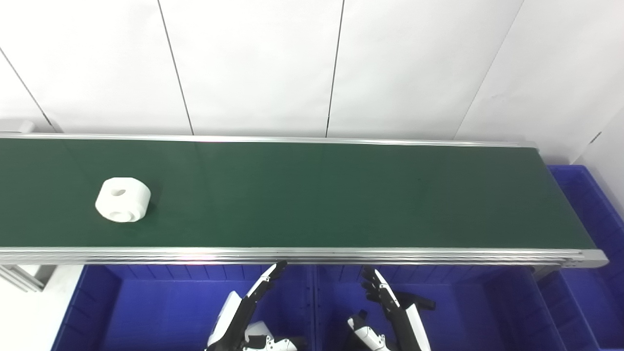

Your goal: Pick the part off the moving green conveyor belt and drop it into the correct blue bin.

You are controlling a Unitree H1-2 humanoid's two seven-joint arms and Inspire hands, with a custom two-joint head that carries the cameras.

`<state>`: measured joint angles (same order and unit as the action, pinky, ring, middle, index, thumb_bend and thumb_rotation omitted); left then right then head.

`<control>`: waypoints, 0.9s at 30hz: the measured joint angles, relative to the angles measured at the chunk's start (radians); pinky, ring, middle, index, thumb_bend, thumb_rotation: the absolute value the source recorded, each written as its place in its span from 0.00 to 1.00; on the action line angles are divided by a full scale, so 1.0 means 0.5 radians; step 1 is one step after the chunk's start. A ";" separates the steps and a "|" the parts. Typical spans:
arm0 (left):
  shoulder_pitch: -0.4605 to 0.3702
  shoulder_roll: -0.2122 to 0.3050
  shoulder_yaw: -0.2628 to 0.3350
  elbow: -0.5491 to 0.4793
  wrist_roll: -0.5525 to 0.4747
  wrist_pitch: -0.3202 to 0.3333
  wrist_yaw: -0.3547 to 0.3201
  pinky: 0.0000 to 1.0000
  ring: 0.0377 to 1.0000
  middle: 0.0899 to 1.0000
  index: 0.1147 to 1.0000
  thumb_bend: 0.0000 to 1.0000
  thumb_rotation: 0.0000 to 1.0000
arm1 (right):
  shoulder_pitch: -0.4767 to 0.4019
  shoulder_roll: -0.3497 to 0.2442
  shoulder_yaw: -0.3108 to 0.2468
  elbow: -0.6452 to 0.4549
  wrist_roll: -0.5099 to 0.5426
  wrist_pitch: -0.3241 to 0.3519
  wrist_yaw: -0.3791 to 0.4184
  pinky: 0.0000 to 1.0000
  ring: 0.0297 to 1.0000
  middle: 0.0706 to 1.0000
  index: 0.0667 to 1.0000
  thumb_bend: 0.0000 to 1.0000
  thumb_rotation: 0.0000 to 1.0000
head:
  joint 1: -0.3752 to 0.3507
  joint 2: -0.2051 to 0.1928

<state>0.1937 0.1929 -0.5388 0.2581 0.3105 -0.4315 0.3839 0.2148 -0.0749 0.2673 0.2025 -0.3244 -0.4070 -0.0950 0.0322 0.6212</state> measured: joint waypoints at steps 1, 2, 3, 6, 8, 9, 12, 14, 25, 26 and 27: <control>0.000 0.001 -0.001 0.000 0.000 0.000 0.000 0.84 0.88 0.91 0.91 0.66 0.48 | 0.001 0.000 0.000 0.000 -0.003 0.000 0.000 0.84 0.87 0.90 0.93 0.73 0.77 | 0.003 0.003; 0.001 0.003 -0.002 0.000 -0.002 0.000 0.000 0.83 0.88 0.91 0.91 0.66 0.49 | 0.004 0.000 0.000 -0.004 -0.016 0.000 0.000 0.84 0.87 0.90 0.94 0.73 0.76 | 0.003 0.003; 0.001 0.006 -0.002 -0.002 -0.006 0.000 0.000 0.83 0.87 0.91 0.91 0.66 0.49 | 0.007 0.000 0.001 -0.010 -0.022 0.000 0.000 0.84 0.87 0.90 0.94 0.73 0.76 | 0.003 0.003; 0.004 0.014 -0.005 -0.005 -0.018 0.000 0.000 0.84 0.88 0.91 0.91 0.66 0.50 | 0.008 -0.003 0.000 -0.012 -0.007 0.000 0.009 0.85 0.88 0.91 0.94 0.72 0.76 | 0.098 -0.034; 0.007 0.014 -0.011 -0.005 -0.045 -0.001 -0.002 0.85 0.89 0.92 0.91 0.68 0.49 | 0.009 -0.012 0.000 -0.012 0.028 0.000 0.037 0.86 0.88 0.91 0.95 0.73 0.76 | 0.183 -0.079; 0.010 0.012 -0.016 -0.004 -0.060 -0.001 -0.003 0.86 0.89 0.92 0.91 0.68 0.49 | 0.009 -0.020 0.000 -0.011 0.047 0.000 0.049 0.86 0.89 0.91 0.96 0.73 0.76 | 0.214 -0.095; 0.009 0.007 -0.037 0.009 -0.060 -0.002 0.001 0.82 0.87 0.91 0.90 0.69 0.46 | 0.009 -0.037 0.002 0.008 0.074 -0.001 0.051 0.87 0.89 0.92 0.95 0.70 0.76 | 0.353 -0.181; 0.007 0.005 -0.052 0.019 -0.060 -0.002 0.000 0.81 0.86 0.90 0.90 0.71 0.42 | 0.007 -0.051 0.013 0.030 0.077 -0.002 0.036 0.87 0.89 0.92 0.95 0.69 0.75 | 0.457 -0.254; -0.059 -0.001 -0.107 0.123 -0.086 -0.003 0.014 0.79 0.85 0.87 0.87 0.74 0.32 | -0.065 -0.106 0.123 0.159 0.082 -0.007 -0.143 0.89 0.91 0.93 0.97 0.63 0.81 | 0.482 -0.343; -0.067 -0.001 -0.111 0.133 -0.086 -0.003 0.022 0.79 0.85 0.87 0.87 0.74 0.32 | -0.072 -0.109 0.137 0.164 0.081 -0.007 -0.149 0.89 0.91 0.93 0.97 0.63 0.81 | 0.482 -0.344; -0.076 0.002 -0.119 0.144 -0.083 -0.003 0.036 0.79 0.85 0.87 0.87 0.74 0.33 | -0.082 -0.117 0.156 0.173 0.081 -0.008 -0.164 0.89 0.91 0.93 0.96 0.62 0.79 | 0.482 -0.344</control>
<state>0.1559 0.1938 -0.5983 0.3301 0.2692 -0.4331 0.4020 0.1737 -0.1334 0.3454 0.2890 -0.2838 -0.4112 -0.1768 0.2730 0.4495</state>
